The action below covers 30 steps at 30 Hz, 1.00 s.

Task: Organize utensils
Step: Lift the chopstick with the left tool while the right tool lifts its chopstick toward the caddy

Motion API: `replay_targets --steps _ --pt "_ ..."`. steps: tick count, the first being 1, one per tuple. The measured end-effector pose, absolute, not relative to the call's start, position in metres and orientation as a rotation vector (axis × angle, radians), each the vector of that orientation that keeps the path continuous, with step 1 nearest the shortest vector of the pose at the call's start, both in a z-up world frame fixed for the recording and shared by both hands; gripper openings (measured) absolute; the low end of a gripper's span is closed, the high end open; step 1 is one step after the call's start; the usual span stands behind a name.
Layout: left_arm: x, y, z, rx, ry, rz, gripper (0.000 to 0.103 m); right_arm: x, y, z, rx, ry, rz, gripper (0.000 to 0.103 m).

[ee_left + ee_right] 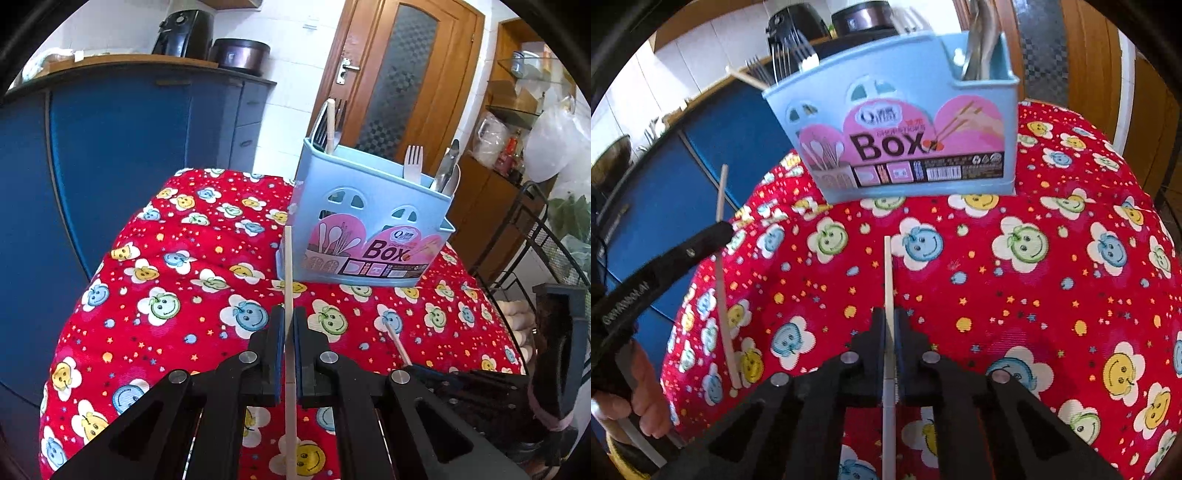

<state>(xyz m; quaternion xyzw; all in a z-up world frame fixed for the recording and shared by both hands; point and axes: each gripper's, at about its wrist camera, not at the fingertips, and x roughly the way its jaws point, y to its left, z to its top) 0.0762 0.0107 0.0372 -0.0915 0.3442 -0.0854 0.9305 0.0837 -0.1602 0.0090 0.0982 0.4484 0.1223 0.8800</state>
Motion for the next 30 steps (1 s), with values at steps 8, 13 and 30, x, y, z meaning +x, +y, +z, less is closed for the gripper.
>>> replay_targets --steps 8,13,30 --pt "0.074 0.003 0.046 -0.177 0.689 -0.191 0.004 0.074 -0.175 0.038 0.242 0.814 0.255 0.006" --pt "0.075 -0.003 0.055 -0.168 0.671 -0.203 0.004 0.070 -0.182 0.053 0.264 0.748 0.244 0.006" --pt "0.096 -0.040 0.098 -0.111 0.574 -0.262 0.004 0.079 -0.204 0.097 0.276 0.603 0.217 0.006"
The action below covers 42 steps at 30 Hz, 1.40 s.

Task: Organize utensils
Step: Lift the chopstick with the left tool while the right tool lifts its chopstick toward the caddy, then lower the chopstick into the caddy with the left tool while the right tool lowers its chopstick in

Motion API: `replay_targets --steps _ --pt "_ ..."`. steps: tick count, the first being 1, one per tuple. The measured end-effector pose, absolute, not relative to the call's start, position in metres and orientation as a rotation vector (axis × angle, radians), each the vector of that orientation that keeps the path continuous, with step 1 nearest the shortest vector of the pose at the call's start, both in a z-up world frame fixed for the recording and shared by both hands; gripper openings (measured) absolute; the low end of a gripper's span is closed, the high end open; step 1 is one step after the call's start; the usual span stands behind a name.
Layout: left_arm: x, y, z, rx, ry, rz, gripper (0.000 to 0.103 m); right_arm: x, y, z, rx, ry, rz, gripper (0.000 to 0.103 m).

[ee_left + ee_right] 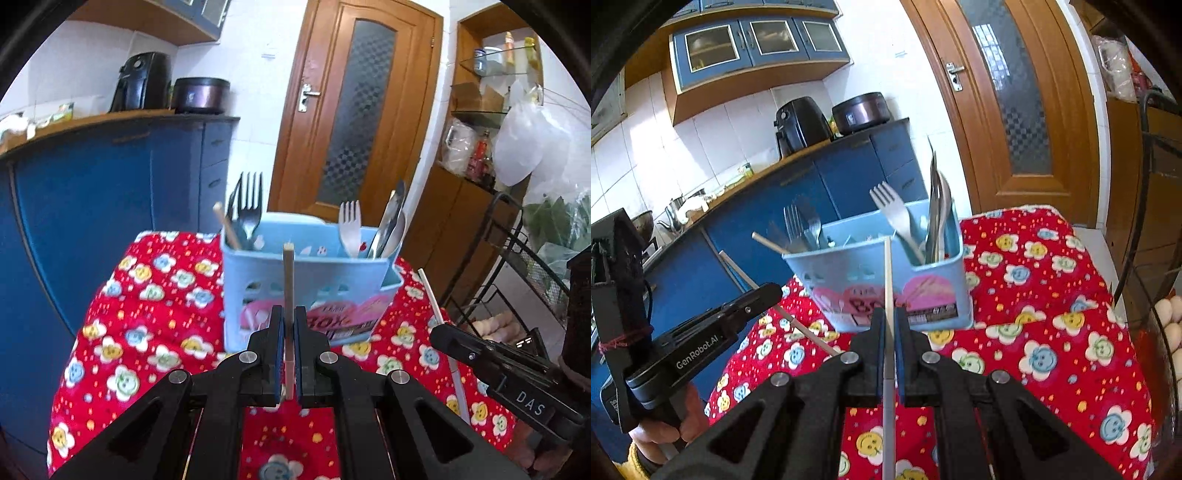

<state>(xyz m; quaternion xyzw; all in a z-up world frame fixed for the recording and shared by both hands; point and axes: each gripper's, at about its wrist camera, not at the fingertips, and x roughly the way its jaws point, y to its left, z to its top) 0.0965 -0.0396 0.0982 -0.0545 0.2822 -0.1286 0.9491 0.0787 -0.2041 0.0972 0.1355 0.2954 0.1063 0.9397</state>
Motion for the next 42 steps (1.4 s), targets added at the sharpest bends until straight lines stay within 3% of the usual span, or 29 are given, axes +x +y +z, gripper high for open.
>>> replay_targets --steps 31,42 --pt "0.147 -0.048 0.212 -0.076 0.388 -0.285 0.004 0.122 -0.230 0.127 0.290 0.502 0.210 0.006" --pt "0.161 -0.052 0.199 -0.047 0.387 -0.238 0.004 0.136 -0.237 0.139 0.307 0.413 0.199 0.006"
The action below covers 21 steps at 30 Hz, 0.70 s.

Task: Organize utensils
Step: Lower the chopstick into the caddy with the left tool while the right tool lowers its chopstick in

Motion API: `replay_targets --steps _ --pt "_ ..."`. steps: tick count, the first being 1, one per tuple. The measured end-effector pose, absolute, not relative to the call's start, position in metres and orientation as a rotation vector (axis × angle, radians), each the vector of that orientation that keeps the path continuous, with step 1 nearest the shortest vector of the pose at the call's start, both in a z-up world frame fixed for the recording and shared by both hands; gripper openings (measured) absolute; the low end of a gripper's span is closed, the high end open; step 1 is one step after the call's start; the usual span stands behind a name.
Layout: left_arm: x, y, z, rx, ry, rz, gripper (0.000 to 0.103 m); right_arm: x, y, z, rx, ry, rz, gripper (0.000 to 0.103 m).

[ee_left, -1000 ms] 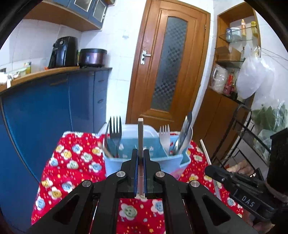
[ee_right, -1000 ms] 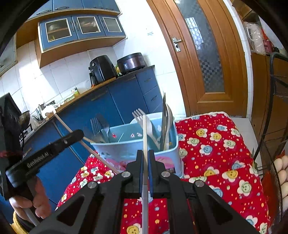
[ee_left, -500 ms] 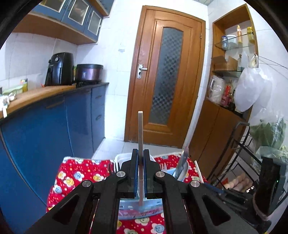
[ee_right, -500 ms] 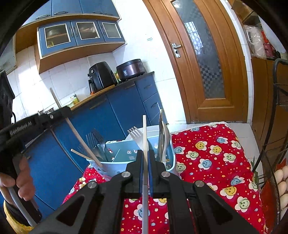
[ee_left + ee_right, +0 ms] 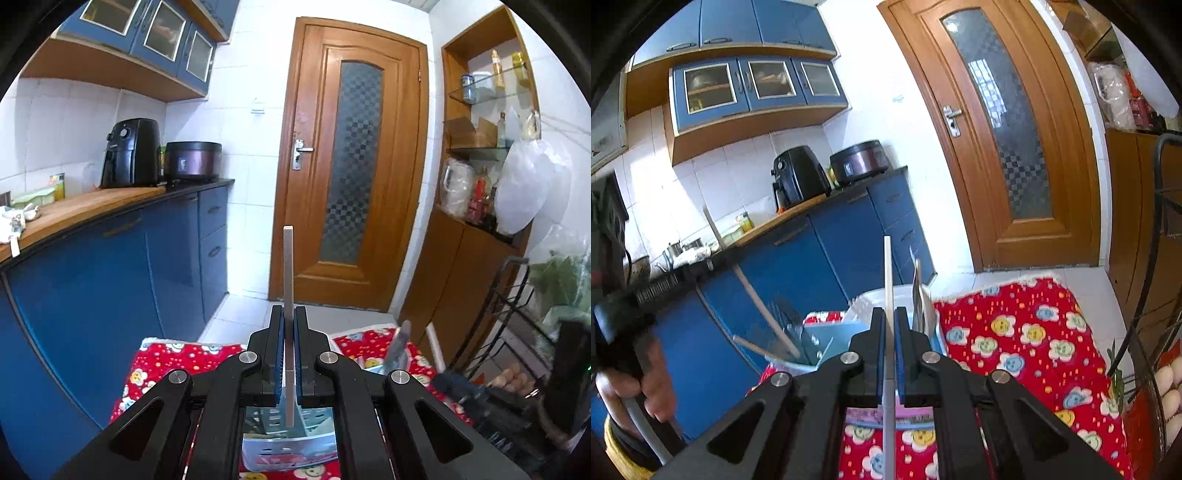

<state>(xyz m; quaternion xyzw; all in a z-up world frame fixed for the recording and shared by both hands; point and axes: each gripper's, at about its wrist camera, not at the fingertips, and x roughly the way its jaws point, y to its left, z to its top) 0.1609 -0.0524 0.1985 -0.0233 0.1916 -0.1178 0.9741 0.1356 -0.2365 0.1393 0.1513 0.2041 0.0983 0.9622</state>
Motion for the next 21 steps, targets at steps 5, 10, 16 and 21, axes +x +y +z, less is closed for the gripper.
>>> replay_targets --steps 5,10,16,21 --pt "0.168 -0.057 0.181 -0.012 0.399 -0.216 0.004 0.148 -0.235 0.146 0.287 0.341 0.181 0.006" --pt "0.177 -0.059 0.168 -0.014 0.426 -0.219 0.004 0.167 -0.228 0.147 0.270 0.270 0.178 0.006" --pt "0.185 -0.058 0.153 -0.026 0.443 -0.225 0.004 0.189 -0.217 0.137 0.250 0.216 0.154 0.007" --pt "0.190 -0.054 0.142 -0.051 0.466 -0.233 0.004 0.198 -0.208 0.129 0.194 0.222 0.121 0.007"
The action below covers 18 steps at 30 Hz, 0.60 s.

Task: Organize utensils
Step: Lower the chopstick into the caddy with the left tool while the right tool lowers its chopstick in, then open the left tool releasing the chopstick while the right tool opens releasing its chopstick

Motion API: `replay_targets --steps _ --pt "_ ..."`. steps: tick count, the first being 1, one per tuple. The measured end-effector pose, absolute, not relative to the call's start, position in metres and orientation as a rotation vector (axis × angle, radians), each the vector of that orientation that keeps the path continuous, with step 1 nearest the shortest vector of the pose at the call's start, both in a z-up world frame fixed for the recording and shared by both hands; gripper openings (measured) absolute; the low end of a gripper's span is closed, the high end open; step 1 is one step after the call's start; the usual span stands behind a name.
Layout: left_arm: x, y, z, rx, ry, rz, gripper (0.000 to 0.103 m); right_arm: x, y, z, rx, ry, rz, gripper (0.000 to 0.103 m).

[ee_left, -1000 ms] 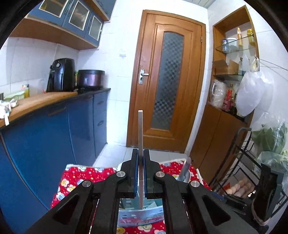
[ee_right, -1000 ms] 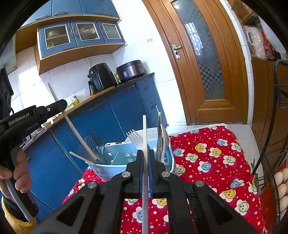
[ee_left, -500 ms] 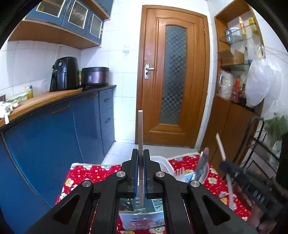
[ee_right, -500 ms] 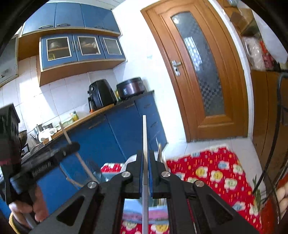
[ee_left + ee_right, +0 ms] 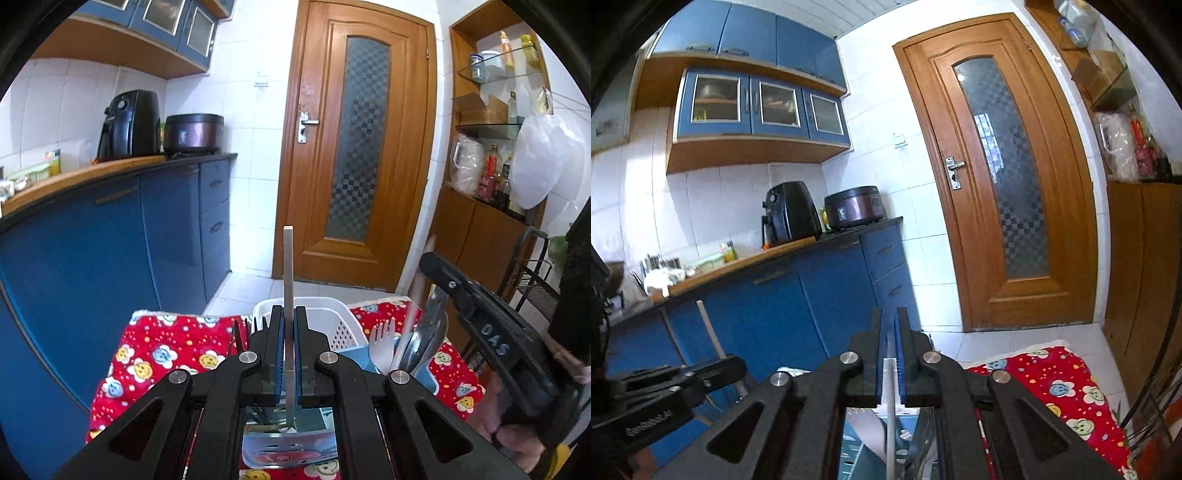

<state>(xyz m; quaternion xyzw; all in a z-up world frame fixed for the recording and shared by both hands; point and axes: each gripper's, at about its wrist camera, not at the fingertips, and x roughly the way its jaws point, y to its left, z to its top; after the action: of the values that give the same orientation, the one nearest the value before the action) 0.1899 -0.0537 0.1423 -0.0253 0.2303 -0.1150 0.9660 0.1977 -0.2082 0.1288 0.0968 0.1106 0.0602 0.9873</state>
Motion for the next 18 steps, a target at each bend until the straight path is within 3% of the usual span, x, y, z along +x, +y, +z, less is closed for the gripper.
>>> replay_targets --steps 13,15,18 --pt "0.191 -0.056 0.130 -0.043 0.494 -0.252 0.006 0.184 -0.208 0.121 0.210 0.295 0.161 0.008" --pt "0.190 -0.055 0.131 -0.047 0.502 -0.259 0.010 0.178 -0.210 0.126 0.212 0.283 0.166 0.012" --pt "0.187 -0.053 0.134 -0.065 0.507 -0.264 0.025 0.166 -0.212 0.135 0.209 0.269 0.165 0.018"
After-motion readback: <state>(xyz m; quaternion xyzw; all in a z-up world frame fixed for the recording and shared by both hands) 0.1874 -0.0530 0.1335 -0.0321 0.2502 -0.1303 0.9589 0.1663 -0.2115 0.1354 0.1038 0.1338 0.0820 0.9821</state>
